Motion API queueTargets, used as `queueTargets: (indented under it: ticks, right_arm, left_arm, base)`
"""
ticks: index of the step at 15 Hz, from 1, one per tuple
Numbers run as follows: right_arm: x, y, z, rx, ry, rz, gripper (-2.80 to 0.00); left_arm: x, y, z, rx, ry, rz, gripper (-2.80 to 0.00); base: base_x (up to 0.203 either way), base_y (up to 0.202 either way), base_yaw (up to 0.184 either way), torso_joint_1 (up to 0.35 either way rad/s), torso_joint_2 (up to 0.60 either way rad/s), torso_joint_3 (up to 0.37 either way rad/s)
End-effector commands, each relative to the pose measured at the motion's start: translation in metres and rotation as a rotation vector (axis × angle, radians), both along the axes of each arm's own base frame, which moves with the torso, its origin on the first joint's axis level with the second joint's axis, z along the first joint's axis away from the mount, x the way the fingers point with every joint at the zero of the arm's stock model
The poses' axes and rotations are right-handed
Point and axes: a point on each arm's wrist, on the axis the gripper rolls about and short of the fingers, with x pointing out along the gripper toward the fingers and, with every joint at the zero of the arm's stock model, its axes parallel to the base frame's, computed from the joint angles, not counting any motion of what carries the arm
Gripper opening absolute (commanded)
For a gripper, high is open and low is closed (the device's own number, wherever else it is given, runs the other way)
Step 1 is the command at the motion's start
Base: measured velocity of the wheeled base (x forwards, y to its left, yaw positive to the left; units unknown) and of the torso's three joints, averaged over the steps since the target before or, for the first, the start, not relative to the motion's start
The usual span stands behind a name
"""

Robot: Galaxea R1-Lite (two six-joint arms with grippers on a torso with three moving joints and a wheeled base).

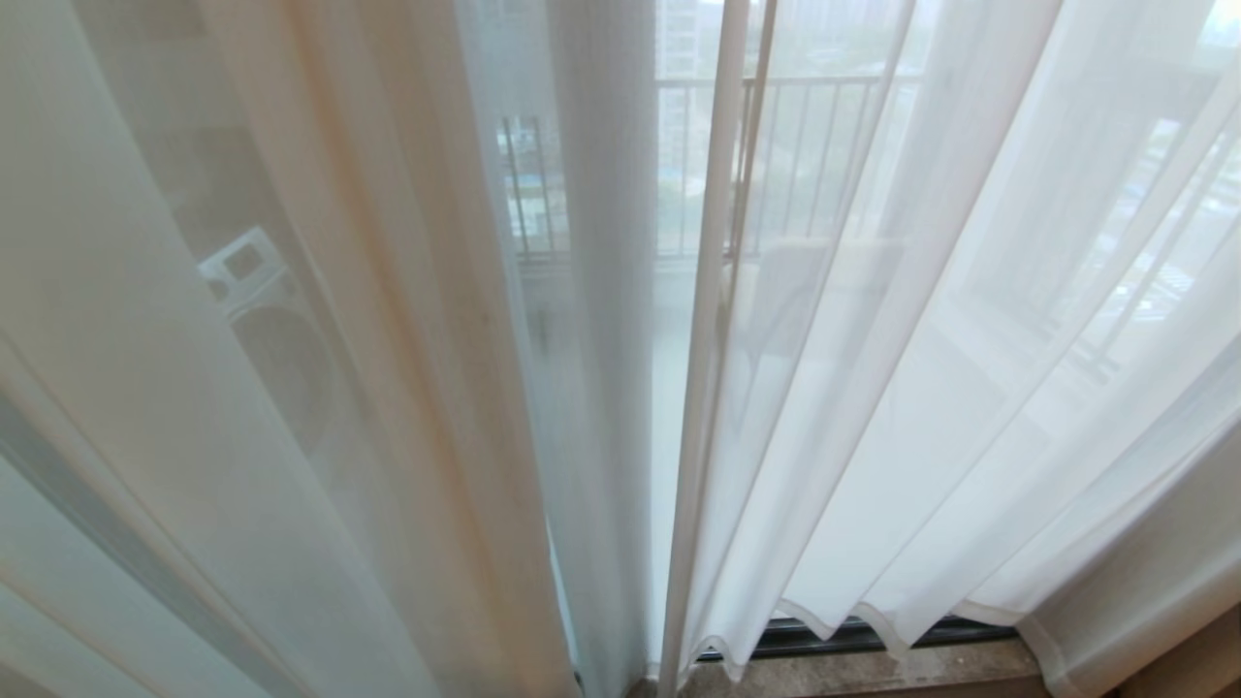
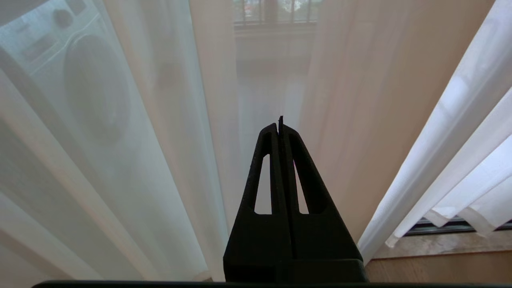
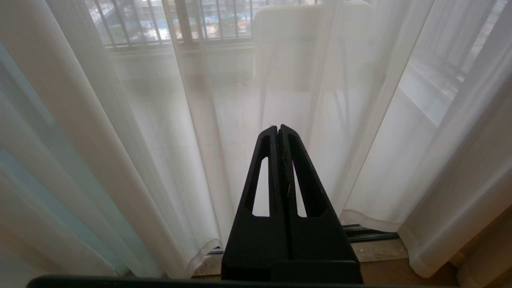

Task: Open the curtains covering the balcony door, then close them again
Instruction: Pull the inner curtains open on both sides

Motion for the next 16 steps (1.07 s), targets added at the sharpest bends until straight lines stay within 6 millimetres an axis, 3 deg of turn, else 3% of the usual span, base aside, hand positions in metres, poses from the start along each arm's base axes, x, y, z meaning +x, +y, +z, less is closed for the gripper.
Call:
queueTargets:
  ticks: [1,6,12,16]
  right_arm:
    - [0.000,0.000,0.000,0.000,-0.001,0.001,-2.80]
    - [0.000,0.000,0.000,0.000,-0.001,-0.001,-2.80]
    - [0.000,0.000,0.000,0.000,-0.001,-0.001,-2.80]
    - [0.000,0.000,0.000,0.000,-0.001,-0.001,-2.80]
  left_arm:
    - [-0.004,0.000,0.013,-0.001,-0.025,-0.020,-2.80]
    - [-0.004,-0.005,0.073,-0.024,0.023,-0.269,-2.80]
    - [0.029,-0.013,0.150,-0.123,0.111,-0.658,-2.80]
    - [0.052,-0.020,0.182,-0.150,0.158,-0.909,-2.80]
  base:
    - [0.000,0.000,0.000,0.000,0.00,0.000]
    - [0.000,0.000,0.000,0.000,0.00,0.000]
    - [0.000,0.000,0.000,0.000,0.00,0.000]
    - [0.000,0.000,0.000,0.000,0.00,0.000]
